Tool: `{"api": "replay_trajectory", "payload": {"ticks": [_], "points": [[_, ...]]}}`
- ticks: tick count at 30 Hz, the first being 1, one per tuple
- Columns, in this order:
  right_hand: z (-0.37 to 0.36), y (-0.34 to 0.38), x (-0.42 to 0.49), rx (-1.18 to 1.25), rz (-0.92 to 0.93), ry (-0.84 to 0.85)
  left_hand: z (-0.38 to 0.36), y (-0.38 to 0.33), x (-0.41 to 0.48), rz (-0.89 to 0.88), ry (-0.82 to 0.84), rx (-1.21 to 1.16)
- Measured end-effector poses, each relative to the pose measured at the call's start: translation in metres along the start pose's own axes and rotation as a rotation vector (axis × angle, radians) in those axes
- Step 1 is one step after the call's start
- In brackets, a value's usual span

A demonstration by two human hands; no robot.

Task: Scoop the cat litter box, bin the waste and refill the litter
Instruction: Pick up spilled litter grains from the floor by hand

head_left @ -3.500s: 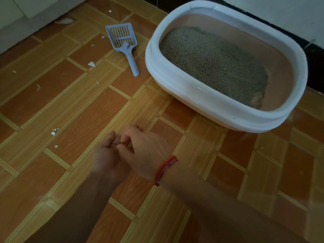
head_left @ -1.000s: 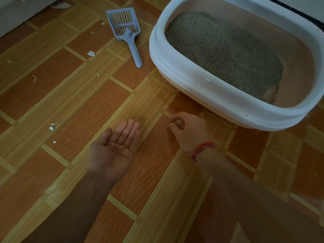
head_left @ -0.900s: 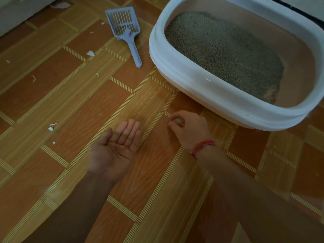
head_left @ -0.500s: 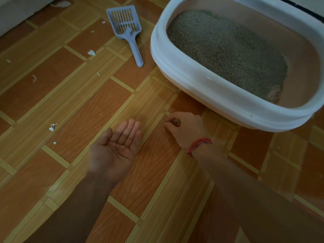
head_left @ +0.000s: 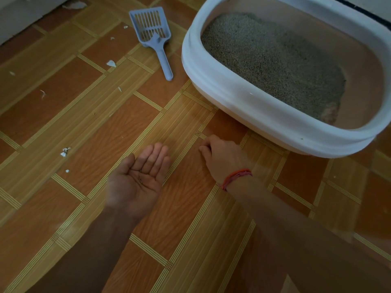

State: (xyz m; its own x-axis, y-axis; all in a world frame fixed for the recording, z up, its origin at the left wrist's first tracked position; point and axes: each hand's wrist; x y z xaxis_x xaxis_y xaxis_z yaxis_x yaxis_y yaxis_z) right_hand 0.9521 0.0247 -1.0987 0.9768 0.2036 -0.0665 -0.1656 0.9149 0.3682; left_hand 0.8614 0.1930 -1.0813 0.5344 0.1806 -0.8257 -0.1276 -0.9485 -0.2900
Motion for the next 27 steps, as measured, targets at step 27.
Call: {"api": "replay_trajectory", "payload": {"ticks": [27], "points": [[0.022,0.067,-0.048,0.414,0.321,0.022,0.001,0.003,-0.003,0.053,0.002,-0.017]]}}
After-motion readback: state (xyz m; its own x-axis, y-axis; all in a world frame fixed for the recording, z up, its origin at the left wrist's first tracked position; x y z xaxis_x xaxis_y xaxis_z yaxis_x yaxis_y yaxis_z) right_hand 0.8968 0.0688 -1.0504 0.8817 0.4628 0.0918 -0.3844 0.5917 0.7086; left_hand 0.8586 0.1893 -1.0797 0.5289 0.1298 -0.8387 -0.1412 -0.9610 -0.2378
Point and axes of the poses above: each hand's wrist, its own x-axis towards the middle knuckle, its own z-axis out of the back of the hand, y = z × x, and after that the axes turned 12 degrees about -y, right-handed
